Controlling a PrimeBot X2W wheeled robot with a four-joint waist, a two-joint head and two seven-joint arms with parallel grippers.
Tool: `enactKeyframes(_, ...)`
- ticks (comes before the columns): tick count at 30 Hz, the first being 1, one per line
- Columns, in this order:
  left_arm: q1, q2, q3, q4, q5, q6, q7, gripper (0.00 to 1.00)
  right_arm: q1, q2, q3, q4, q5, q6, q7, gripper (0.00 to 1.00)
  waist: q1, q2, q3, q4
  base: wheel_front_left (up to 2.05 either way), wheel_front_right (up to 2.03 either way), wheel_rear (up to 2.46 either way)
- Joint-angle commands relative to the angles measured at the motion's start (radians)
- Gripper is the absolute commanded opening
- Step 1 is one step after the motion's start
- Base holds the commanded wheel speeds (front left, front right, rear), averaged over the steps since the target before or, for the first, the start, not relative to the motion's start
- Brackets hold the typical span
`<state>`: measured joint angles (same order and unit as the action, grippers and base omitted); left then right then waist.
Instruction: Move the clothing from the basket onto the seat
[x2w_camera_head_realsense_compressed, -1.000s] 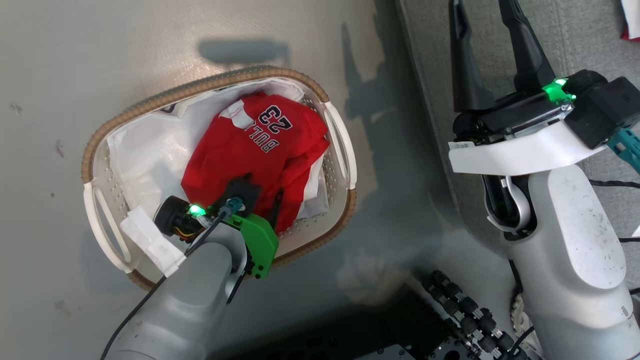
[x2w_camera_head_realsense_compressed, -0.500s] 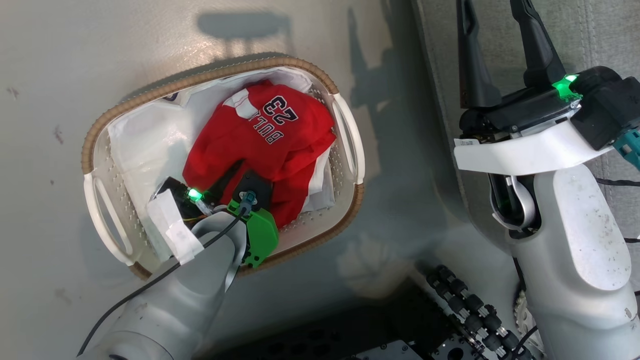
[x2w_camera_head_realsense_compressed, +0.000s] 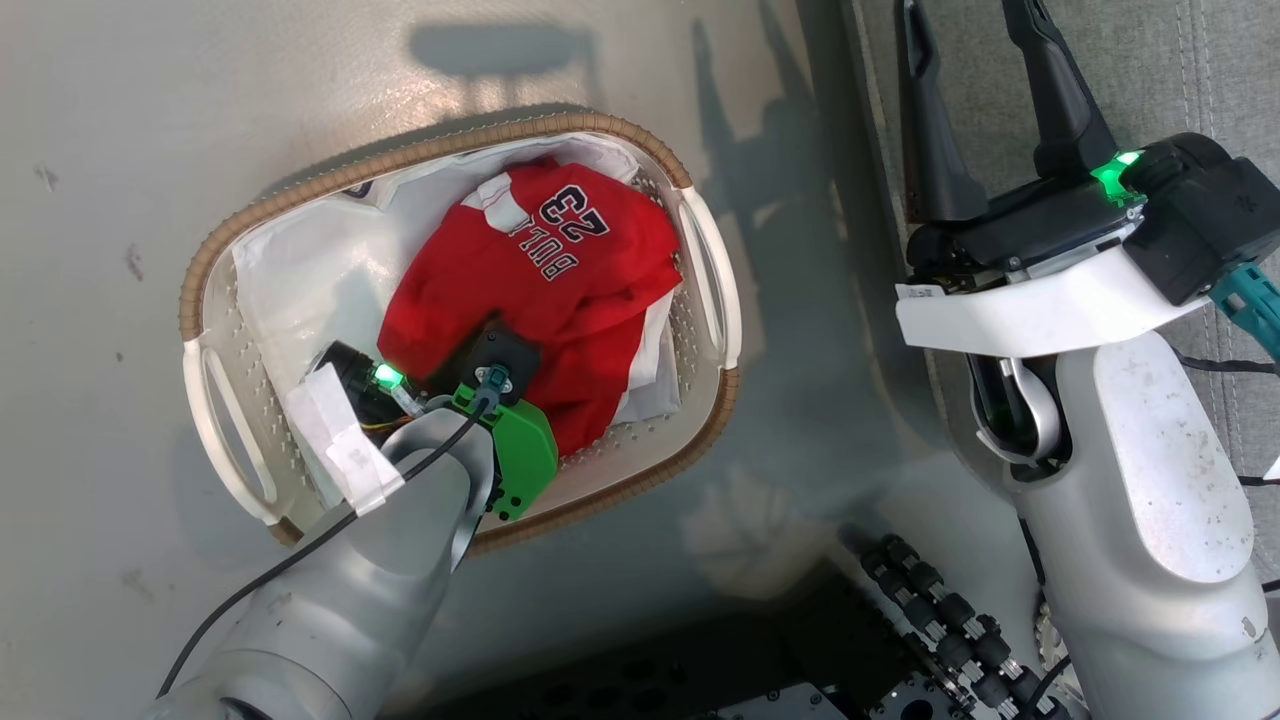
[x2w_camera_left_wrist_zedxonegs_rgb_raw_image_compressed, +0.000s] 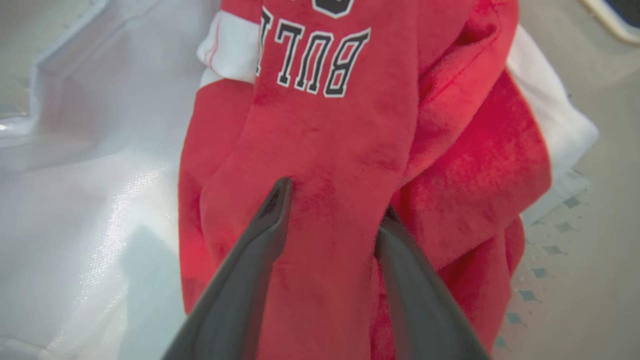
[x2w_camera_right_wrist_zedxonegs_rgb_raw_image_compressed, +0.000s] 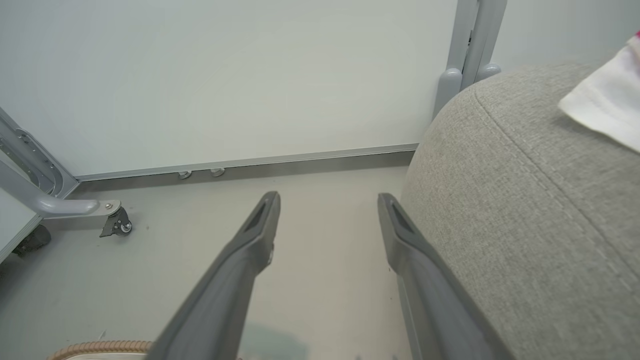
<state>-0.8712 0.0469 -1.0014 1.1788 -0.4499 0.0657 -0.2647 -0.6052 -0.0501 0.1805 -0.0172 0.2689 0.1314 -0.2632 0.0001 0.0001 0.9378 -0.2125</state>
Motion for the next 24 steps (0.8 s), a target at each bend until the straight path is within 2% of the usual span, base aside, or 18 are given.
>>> enactKeyframes(1,-0.007,0.007,-0.001,0.006,-0.015,-0.007,0.001,0.0,-0.004,-0.002,0.003,0.004,0.003,-0.001,-0.002,1.0,-0.0001,-0.0001,-0.007,-0.004,0.0,0.0,0.0)
enactKeyframes(8,-0.003,0.007,0.025,-0.028,-0.042,-0.012,0.001,0.0,-0.018,-0.002,0.006,0.013,0.014,-0.001,-0.002,1.0,-0.0001,-0.0001,-0.037,-0.013,0.0,0.0,0.0)
enactKeyframes(17,0.104,0.027,0.169,-0.17,-0.029,-0.025,0.001,0.0,0.002,-0.003,0.038,0.057,0.031,-0.001,-0.002,1.0,-0.0001,-0.0001,-0.157,-0.01,0.0,0.0,0.0)
enactKeyframes(24,0.212,0.024,0.277,-0.281,0.031,-0.048,0.001,0.0,0.045,-0.003,0.046,0.115,0.016,-0.001,-0.002,1.0,-0.0001,-0.0001,-0.283,0.027,0.0,0.0,0.0)
